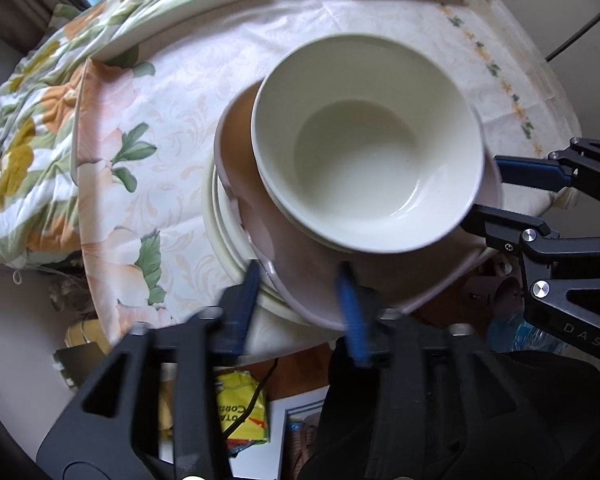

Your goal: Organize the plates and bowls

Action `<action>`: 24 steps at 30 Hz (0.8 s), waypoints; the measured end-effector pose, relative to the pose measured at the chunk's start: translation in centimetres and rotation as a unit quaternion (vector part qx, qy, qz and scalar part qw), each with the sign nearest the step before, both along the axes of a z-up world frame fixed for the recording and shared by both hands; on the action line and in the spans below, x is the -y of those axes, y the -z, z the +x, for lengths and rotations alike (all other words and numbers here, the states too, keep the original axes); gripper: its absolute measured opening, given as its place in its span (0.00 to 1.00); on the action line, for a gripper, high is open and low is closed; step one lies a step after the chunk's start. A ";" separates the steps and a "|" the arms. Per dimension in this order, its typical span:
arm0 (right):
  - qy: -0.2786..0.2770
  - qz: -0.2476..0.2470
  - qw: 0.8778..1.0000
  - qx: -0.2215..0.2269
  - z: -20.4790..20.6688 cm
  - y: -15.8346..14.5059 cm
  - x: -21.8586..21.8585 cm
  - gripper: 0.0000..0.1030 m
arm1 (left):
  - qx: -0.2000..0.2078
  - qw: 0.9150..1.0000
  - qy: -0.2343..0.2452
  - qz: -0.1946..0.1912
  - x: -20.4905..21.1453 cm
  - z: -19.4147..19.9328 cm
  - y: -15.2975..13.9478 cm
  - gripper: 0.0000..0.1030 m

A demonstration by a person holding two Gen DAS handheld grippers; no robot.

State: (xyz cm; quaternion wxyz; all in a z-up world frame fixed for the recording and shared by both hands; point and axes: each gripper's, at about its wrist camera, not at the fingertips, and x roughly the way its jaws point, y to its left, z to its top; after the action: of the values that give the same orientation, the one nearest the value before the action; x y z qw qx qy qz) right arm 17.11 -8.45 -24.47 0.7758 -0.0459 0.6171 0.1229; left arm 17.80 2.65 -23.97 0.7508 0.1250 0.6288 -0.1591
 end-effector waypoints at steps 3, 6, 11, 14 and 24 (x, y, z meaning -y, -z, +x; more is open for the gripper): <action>0.009 0.001 1.000 0.007 -0.3 -0.4 0.2 0.38 | 0.018 1.000 -0.002 -0.014 -0.1 -0.3 -0.9 0.71; 0.021 0.006 1.000 0.017 -0.9 -1.0 0.4 0.38 | 0.021 1.000 -0.004 -0.020 0.0 -0.4 -1.2 0.71; 0.032 0.023 0.998 0.044 -2.3 -2.9 0.8 0.38 | 0.049 0.998 -0.022 -0.014 -0.4 -2.1 -3.1 0.71; 0.029 0.034 0.997 0.066 -3.4 -4.6 1.3 0.38 | 0.071 0.996 -0.049 -0.024 -1.1 -3.7 -5.1 0.71; 0.050 0.062 0.966 0.245 -11.4 -16.1 6.3 0.40 | 0.300 0.939 -0.139 -0.098 0.3 -14.0 -19.3 0.88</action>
State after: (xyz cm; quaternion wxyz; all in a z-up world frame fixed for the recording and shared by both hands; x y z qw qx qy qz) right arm 5.67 -14.79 -8.33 0.9096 0.0041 0.4013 0.1073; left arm 3.82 2.31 -4.65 0.9278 0.0043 0.3666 -0.0695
